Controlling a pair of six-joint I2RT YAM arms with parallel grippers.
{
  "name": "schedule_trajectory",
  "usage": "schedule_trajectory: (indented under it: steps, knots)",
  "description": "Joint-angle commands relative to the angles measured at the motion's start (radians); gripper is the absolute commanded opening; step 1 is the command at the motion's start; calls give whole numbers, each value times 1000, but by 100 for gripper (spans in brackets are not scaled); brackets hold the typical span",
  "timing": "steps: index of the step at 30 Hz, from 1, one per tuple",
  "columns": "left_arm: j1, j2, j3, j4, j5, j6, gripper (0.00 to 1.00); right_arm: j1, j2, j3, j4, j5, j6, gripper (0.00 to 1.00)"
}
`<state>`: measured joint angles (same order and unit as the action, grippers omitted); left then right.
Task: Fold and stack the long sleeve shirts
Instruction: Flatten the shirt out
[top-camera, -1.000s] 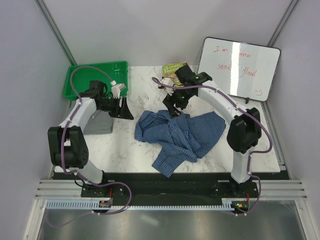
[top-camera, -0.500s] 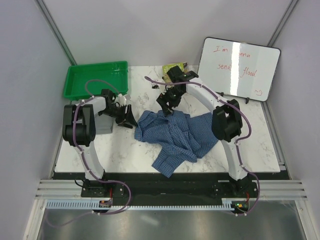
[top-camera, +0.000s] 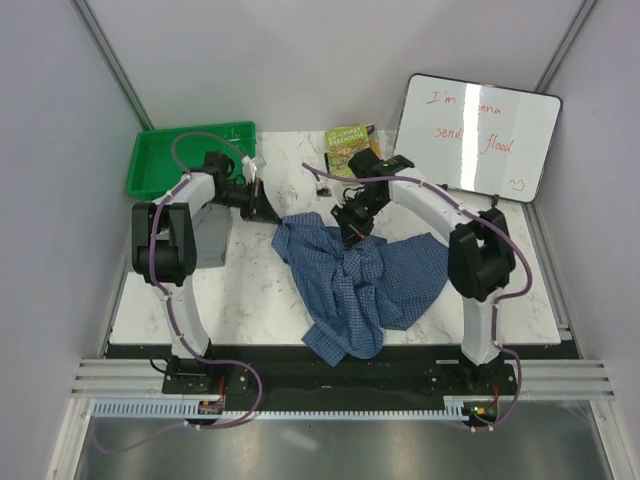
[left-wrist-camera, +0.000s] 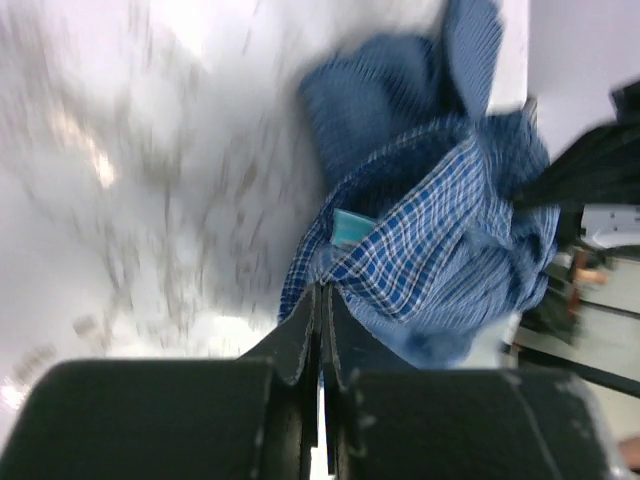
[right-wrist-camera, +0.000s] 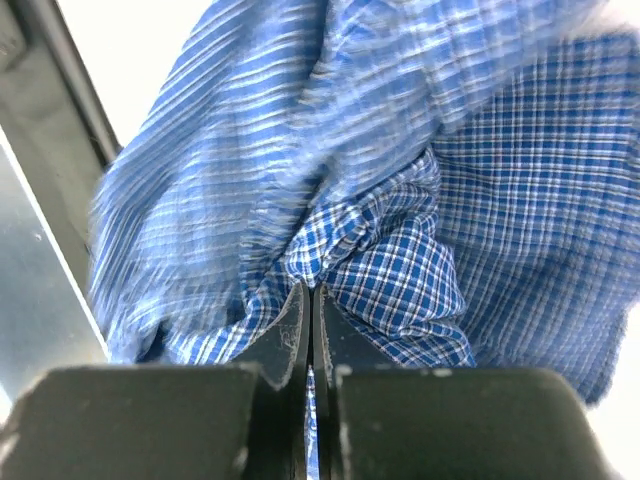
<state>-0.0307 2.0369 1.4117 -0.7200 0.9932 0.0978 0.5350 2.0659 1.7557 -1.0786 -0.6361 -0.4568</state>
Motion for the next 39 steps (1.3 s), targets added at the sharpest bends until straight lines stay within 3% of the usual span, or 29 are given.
schedule_trajectory:
  steps: [1, 3, 5, 6, 7, 8, 10, 11, 14, 17, 19, 20, 21, 22, 23, 24, 25, 26, 29, 33, 39]
  knots:
    - [-66, -98, 258, 2, 101, -36, 2, 34, -293, -84, 187, -37, 133, 0]
    - [-119, -106, 370, -41, 116, -30, 2, 59, -367, -101, 216, -2, 184, 0]
    - [-224, -121, 433, -93, 114, 40, 2, 28, -492, -113, 191, 129, 202, 2]
    - [-260, -132, 473, -117, 96, 58, 2, -5, -535, -136, 169, 172, 205, 13]
    - [-340, -153, 490, -125, 94, 87, 2, -57, -602, -146, 99, 214, 166, 41]
    - [-383, -161, 506, -127, 87, 97, 2, -196, -624, -150, 51, 236, 121, 52]
    - [-519, -150, 572, -127, 30, 121, 2, -355, -638, -125, -86, 300, -6, 71]
    - [-569, -139, 595, -128, 6, 135, 2, -529, -630, -110, -128, 309, -52, 73]
    - [-750, -86, 662, -137, -91, 173, 2, -828, -564, -23, -247, 280, -161, 81]
    - [-926, -58, 636, -150, -256, 287, 5, -934, -491, 30, -360, 205, -212, 83]
    - [-1010, -49, 618, -160, -361, 335, 17, -932, -481, 16, -379, 144, -197, 93]
    - [-1012, -50, 613, -167, -360, 333, 40, -920, -483, 2, -380, 118, -200, 96]
    - [-1003, -70, 598, -165, -325, 324, 54, -899, -486, -33, -380, 105, -216, 96]
    - [-952, -86, 583, -156, -305, 275, 61, -874, -493, -54, -380, 104, -229, 95]
    - [-907, -107, 561, -136, -256, 255, 88, -819, -498, -77, -380, 98, -236, 94]
    - [-853, -162, 488, -115, -134, 237, 99, -788, -503, -128, -380, 95, -243, 93]
    - [-753, -205, 431, -83, -114, 194, 100, -758, -510, -151, -379, 84, -241, 89]
    - [-709, -243, 294, -38, -128, 180, 100, -695, -510, -171, -379, 73, -238, 88]
    - [-571, -366, 101, 73, -240, 195, 100, -598, -506, -231, -339, 21, -165, 87]
    - [-549, -366, -72, 30, -317, 325, 99, -509, -486, -292, -316, -33, -96, 91]
    - [-549, -319, -122, 62, -283, 298, 98, -484, -432, -305, -322, -89, -52, 86]
